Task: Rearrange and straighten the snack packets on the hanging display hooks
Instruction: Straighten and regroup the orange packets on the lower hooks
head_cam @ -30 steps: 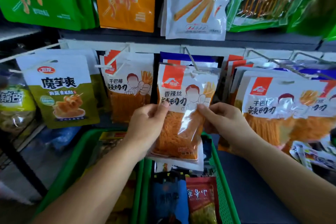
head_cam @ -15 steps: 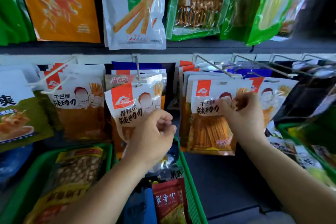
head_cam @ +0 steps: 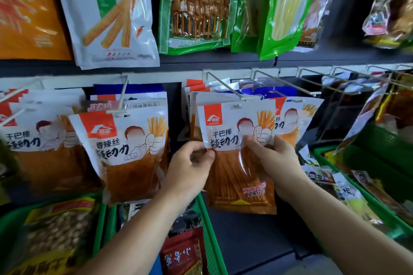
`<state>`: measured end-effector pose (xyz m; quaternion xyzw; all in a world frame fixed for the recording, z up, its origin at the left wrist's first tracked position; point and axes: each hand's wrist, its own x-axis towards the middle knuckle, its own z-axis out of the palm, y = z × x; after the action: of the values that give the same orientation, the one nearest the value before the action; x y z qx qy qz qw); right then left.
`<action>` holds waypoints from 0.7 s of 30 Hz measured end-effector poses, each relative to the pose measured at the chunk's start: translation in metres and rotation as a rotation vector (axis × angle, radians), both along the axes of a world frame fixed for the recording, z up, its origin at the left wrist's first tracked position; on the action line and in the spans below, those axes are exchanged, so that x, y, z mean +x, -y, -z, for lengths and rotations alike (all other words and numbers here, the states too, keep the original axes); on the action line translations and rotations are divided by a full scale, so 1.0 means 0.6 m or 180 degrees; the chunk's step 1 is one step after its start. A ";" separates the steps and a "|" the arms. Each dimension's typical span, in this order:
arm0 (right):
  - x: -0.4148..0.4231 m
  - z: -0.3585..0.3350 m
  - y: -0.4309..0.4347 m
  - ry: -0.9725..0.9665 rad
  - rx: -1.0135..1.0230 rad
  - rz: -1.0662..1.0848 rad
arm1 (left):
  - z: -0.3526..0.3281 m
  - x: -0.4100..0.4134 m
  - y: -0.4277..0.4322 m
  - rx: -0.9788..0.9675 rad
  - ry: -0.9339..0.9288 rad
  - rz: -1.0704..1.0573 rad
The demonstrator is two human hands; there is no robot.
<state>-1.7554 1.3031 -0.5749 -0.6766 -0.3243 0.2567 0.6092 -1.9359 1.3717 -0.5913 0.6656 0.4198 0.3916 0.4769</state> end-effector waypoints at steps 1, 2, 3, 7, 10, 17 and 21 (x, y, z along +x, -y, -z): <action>0.000 -0.005 0.008 0.0086 0.0049 -0.0111 | -0.002 0.000 0.000 -0.0027 0.0108 -0.0025; -0.002 -0.011 0.015 0.0162 0.0121 -0.0183 | -0.007 -0.001 0.001 -0.0073 0.0194 -0.0010; -0.001 -0.014 0.021 0.0243 0.0192 -0.0225 | -0.012 -0.003 0.003 -0.0098 0.0259 0.0041; -0.002 -0.021 0.041 0.0730 0.0320 0.0071 | -0.028 -0.009 0.018 -0.0067 0.0390 0.0390; -0.012 -0.039 0.058 0.1109 0.0628 0.0388 | -0.037 -0.008 0.040 -0.0077 0.0487 0.0607; -0.031 -0.074 0.089 0.0392 0.1045 0.0147 | -0.042 -0.023 0.062 -0.0285 0.0423 0.0702; -0.063 -0.065 0.094 0.0571 0.0718 -0.0634 | -0.056 -0.057 0.059 -0.0326 0.0624 0.0622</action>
<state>-1.7934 1.2467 -0.5358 -0.5887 -0.4695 0.2163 0.6215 -1.9703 1.3363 -0.5579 0.6366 0.3238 0.3845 0.5848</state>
